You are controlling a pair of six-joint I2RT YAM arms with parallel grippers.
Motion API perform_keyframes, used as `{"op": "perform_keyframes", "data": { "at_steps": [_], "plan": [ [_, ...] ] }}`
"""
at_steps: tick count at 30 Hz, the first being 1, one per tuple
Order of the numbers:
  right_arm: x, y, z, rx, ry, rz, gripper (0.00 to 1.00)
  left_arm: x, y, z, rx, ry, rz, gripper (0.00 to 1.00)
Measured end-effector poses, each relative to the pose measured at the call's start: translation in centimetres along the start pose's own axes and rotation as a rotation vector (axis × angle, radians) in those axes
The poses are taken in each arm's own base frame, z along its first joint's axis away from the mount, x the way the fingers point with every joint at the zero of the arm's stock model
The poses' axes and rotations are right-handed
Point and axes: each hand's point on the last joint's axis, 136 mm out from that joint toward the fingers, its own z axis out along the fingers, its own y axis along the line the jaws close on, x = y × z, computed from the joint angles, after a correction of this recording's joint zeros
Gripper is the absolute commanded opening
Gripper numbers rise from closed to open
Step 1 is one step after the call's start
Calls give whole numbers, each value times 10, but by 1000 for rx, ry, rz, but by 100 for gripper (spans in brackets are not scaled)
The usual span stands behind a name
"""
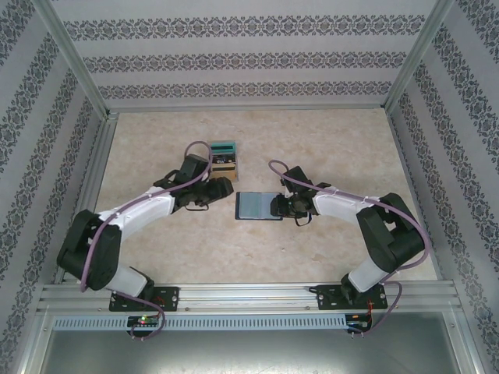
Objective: Take the credit cards out of the card holder
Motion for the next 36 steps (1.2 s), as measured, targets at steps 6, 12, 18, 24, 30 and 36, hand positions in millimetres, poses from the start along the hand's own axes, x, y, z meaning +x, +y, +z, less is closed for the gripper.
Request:
{"op": "perform_keyframes", "data": {
  "at_steps": [6, 12, 18, 24, 30, 36],
  "plan": [
    [-1, 3, 2, -6, -1, -8, 35, 36, -1, 37, -12, 126, 3, 55],
    [-1, 4, 3, -7, -3, -9, 34, 41, -7, 51, -2, 164, 10, 55],
    [-1, 4, 3, -8, -4, -9, 34, 42, -14, 54, 14, 173, 18, 55],
    [-1, 4, 3, -8, -4, -9, 34, 46, -10, 63, 6, 199, 12, 55],
    [-1, 4, 3, -8, -4, -9, 34, 49, -12, 67, 11, 212, 15, 55],
    [-1, 4, 3, -8, -4, -7, 34, 54, -27, 69, 67, 230, 37, 55]
  ]
}}
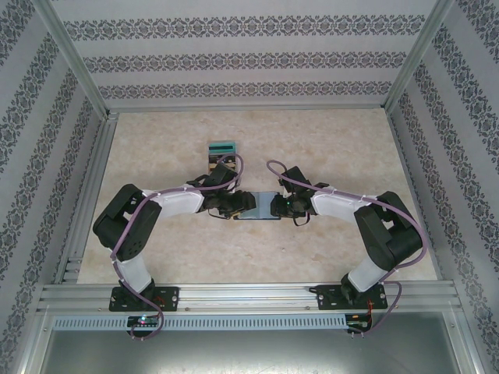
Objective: Take the credit cards out of the card holder
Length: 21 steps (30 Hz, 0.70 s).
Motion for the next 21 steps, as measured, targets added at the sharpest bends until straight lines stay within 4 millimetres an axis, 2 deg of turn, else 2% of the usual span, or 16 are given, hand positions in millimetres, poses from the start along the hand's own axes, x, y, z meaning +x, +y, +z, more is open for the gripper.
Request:
{"op": "perform_keyframes", "data": {
  "at_steps": [11, 15, 21],
  "plan": [
    [0, 0, 0, 0, 0, 1, 36, -2, -41, -2, 104, 10, 66, 56],
    [0, 0, 0, 0, -2, 6, 36, -7, -57, 3, 139, 17, 87, 56],
    [-3, -3, -9, 9, -34, 26, 38, -6, -64, 16, 151, 44, 97, 56]
  ]
}}
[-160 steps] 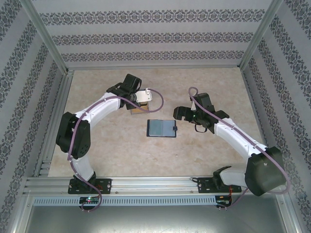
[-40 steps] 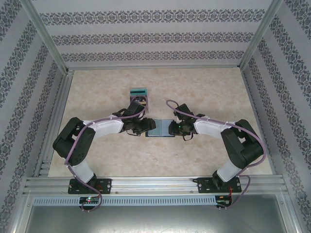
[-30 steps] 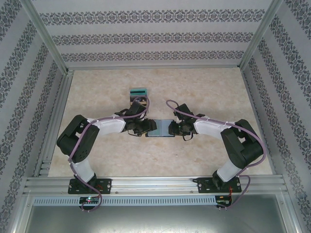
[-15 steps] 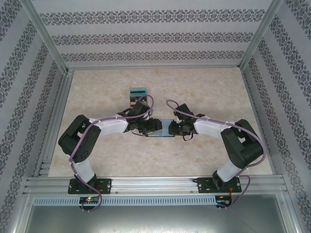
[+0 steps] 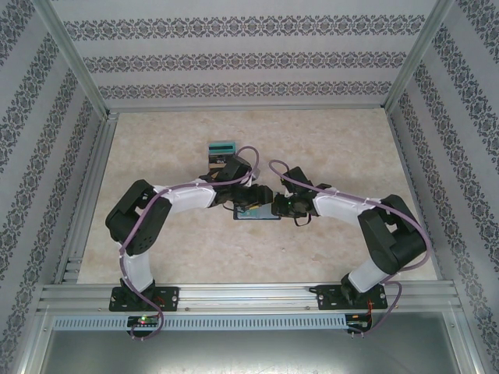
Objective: Take the credit cards out of the card holder
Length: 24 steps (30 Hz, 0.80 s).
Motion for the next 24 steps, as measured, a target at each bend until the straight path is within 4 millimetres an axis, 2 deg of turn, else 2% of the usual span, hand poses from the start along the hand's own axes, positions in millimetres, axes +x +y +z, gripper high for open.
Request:
{"op": "perform_keyframes", "data": {
  "at_steps": [6, 10, 14, 16, 20, 24],
  "plan": [
    [-10, -10, -17, 0, -61, 46, 38, -4, -4, 3, 9, 1, 6, 56],
    [-13, -13, -20, -1, -73, 59, 38, -6, -2, 3, -2, -10, 8, 55],
    [-13, -12, -20, -4, -73, 62, 37, -8, 6, -2, -39, -41, 10, 49],
    [-13, -11, -21, -11, -72, 63, 36, -8, 10, -11, -60, -58, 12, 45],
    [-17, -5, -24, -32, -74, 63, 35, -17, 17, -40, -93, -129, 9, 41],
    [-27, 8, -30, -68, -90, 54, 34, -26, 33, -70, -135, -204, -10, 31]
  ]
}}
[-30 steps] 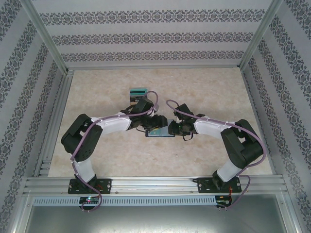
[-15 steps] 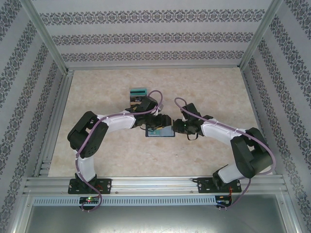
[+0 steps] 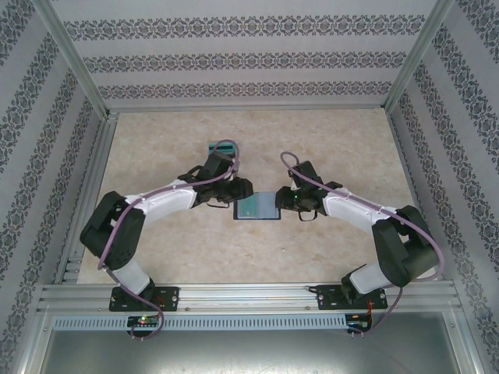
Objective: Take the credit cards out of the card holder
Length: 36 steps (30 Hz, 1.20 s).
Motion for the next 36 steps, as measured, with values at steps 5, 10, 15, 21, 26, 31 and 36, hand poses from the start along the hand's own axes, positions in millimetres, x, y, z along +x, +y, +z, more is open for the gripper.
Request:
{"op": "perform_keyframes", "data": {
  "at_steps": [5, 10, 15, 21, 26, 31, 36],
  "plan": [
    [-10, 24, -4, -61, -8, -17, 31, 5, 38, -9, -90, -16, -44, 10],
    [-9, 43, 3, -105, 29, -28, 28, 23, 59, -1, -139, 38, -68, 0],
    [-2, 48, 16, -121, 83, -21, 22, 35, 68, 15, -139, 99, -93, 0],
    [7, 47, 30, -128, 145, 7, 17, 36, 62, 20, -114, 117, -93, 1],
    [10, 50, 41, -145, 177, 21, 18, 36, 57, 27, -99, 124, -83, 1],
    [16, 53, 47, -159, 203, 36, 19, 41, 61, 32, -106, 145, -90, 1],
    [17, 60, 50, -178, 214, 30, 19, 42, 61, 36, -101, 155, -89, 1]
  ]
}}
